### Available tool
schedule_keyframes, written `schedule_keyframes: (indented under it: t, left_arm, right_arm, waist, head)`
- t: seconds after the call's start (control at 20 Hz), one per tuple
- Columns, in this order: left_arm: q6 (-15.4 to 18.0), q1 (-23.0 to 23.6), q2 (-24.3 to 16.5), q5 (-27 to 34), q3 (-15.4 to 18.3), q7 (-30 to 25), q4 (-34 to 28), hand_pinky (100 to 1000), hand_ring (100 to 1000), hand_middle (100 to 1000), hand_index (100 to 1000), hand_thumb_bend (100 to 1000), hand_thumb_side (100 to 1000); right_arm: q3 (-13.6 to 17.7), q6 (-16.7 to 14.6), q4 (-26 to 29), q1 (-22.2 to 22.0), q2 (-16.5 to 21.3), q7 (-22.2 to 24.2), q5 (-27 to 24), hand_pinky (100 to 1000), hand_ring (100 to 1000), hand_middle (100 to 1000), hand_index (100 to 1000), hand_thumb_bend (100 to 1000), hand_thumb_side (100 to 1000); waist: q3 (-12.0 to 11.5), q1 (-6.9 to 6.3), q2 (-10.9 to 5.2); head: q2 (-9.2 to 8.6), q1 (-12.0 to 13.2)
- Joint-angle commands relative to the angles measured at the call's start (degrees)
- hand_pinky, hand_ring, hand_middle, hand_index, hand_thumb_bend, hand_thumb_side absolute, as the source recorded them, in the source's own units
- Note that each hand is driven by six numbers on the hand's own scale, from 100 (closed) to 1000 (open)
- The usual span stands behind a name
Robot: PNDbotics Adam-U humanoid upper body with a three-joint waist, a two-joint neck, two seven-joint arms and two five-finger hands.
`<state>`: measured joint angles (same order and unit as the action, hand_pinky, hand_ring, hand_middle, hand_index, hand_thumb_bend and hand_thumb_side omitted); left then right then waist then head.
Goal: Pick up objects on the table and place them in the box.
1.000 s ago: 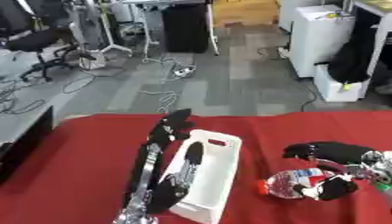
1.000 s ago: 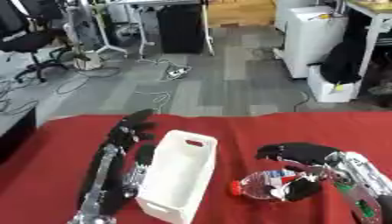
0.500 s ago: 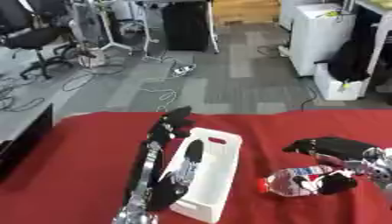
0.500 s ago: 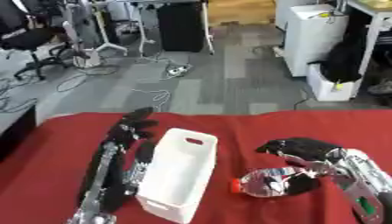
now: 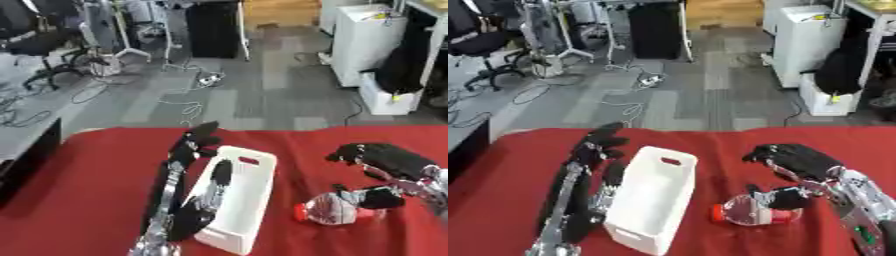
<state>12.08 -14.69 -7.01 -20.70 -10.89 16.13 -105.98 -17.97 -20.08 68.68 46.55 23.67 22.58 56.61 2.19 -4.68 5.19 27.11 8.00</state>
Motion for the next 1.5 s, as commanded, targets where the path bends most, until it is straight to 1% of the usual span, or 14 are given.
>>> schedule_keyframes:
  t: [0.05, 0.1, 0.15, 0.2, 0.25, 0.3, 0.35, 0.4, 0.5, 0.6, 0.85, 1.1, 1.4, 1.5]
  left_arm:
    - [0.08, -0.53, -0.11, 0.11, 0.18, 0.07, -1.19, 675, 776, 822, 883, 272, 779]
    - [0.09, -0.58, -0.11, 0.13, 0.14, 0.03, -1.21, 675, 776, 822, 883, 272, 779]
    - [0.1, -0.64, -0.11, 0.15, 0.09, -0.02, -1.23, 675, 776, 822, 883, 272, 779]
    - [0.11, -0.68, -0.12, 0.17, 0.06, -0.05, -1.25, 675, 776, 822, 883, 272, 779]
    - [0.11, -0.72, -0.14, 0.2, 0.05, -0.08, -1.28, 675, 776, 822, 883, 272, 779]
    - [0.12, -0.76, -0.15, 0.22, 0.03, -0.11, -1.31, 676, 776, 822, 883, 272, 779]
    - [0.12, -0.79, -0.16, 0.24, 0.02, -0.13, -1.33, 676, 776, 822, 883, 272, 779]
    - [0.11, -0.81, -0.16, 0.25, 0.01, -0.15, -1.35, 676, 776, 822, 884, 272, 779]
    - [0.12, -0.86, -0.13, 0.28, -0.01, -0.2, -1.36, 676, 776, 822, 884, 271, 780]
    - [0.12, -0.9, -0.1, 0.28, -0.02, -0.23, -1.35, 676, 776, 822, 884, 271, 780]
    - [0.13, -1.0, -0.01, 0.28, -0.01, -0.25, -1.4, 676, 776, 822, 884, 271, 780]
    - [0.13, -1.11, 0.07, 0.4, -0.21, -0.46, -1.54, 676, 776, 821, 884, 269, 782]
    - [0.13, -1.24, 0.2, 0.59, -0.35, -0.77, -1.74, 677, 776, 821, 885, 268, 782]
    - [0.08, -1.3, 0.25, 0.59, -0.36, -0.86, -1.78, 677, 776, 821, 885, 267, 783]
  right_arm:
    - [0.08, -0.69, -0.35, 1.36, 0.44, 1.56, 0.76, 685, 802, 850, 967, 245, 569]
    - [-0.06, -0.9, -0.82, 1.42, 0.34, 2.37, 1.08, 726, 837, 880, 996, 249, 579]
    - [-0.19, -1.14, -1.33, 1.51, 0.2, 3.3, 1.46, 732, 842, 885, 1000, 250, 580]
    - [-0.3, -1.42, -1.83, 1.59, 0.09, 4.34, 1.82, 788, 880, 923, 1000, 252, 584]
    - [-0.31, -1.72, -2.23, 1.68, -0.01, 5.41, 2.1, 788, 880, 923, 1000, 252, 584]
    - [-0.38, -2.03, -2.67, 1.74, -0.06, 6.7, 2.35, 876, 937, 973, 1000, 267, 583]
    - [-0.37, -2.27, -3.03, 1.84, -0.12, 8.05, 2.53, 856, 924, 962, 1000, 261, 585]
    - [-0.3, -2.38, -3.22, 1.91, -0.15, 9.1, 2.62, 927, 973, 1000, 1000, 284, 559]
    - [-0.2, -2.22, -3.47, 2.02, -0.26, 10.53, 2.85, 973, 1000, 1000, 1000, 296, 537]
    - [-0.16, -1.85, -3.53, 2.07, -0.4, 11.07, 3.1, 1000, 1000, 1000, 1000, 304, 530]
    - [-0.38, -1.78, -3.29, 1.69, 0.36, 11.18, 3.53, 1000, 1000, 1000, 1000, 308, 536]
    - [-0.86, -2.35, -2.9, 1.63, 2.59, 11.31, 3.53, 939, 980, 1000, 1000, 330, 530]
    - [-1.21, -3.33, -5.23, 2.83, 4.01, 10.83, 5.74, 913, 960, 1000, 1000, 330, 539]
    - [-1.29, -3.82, -6.24, 3.23, 4.3, 10.53, 6.47, 883, 929, 1000, 1000, 333, 541]
  waist:
    - [-0.24, 0.35, -0.65]
    - [-0.34, 0.31, -0.59]
    - [-0.45, 0.27, -0.54]
    - [-0.57, 0.23, -0.48]
    - [-0.66, 0.19, -0.45]
    - [-0.77, 0.17, -0.39]
    - [-0.85, 0.16, -0.36]
    - [-0.9, 0.16, -0.31]
    - [-0.99, 0.18, -0.17]
    - [-1.07, 0.17, -0.03]
    - [-1.61, 0.1, 0.37]
    - [-2.82, -0.45, 0.9]
    - [-4.31, -0.93, 1.45]
    - [-4.73, -1.12, 1.67]
  head:
    - [0.13, -0.39]
    - [0.13, -0.44]
    - [0.14, -0.46]
    - [0.18, -0.45]
    - [0.21, -0.44]
    - [0.28, -0.43]
    - [0.33, -0.41]
    - [0.37, -0.4]
    - [0.44, -0.37]
    - [0.5, -0.37]
    - [0.57, -0.45]
    - [0.57, -1.13]
    - [0.59, -1.94]
    - [0.64, -2.1]
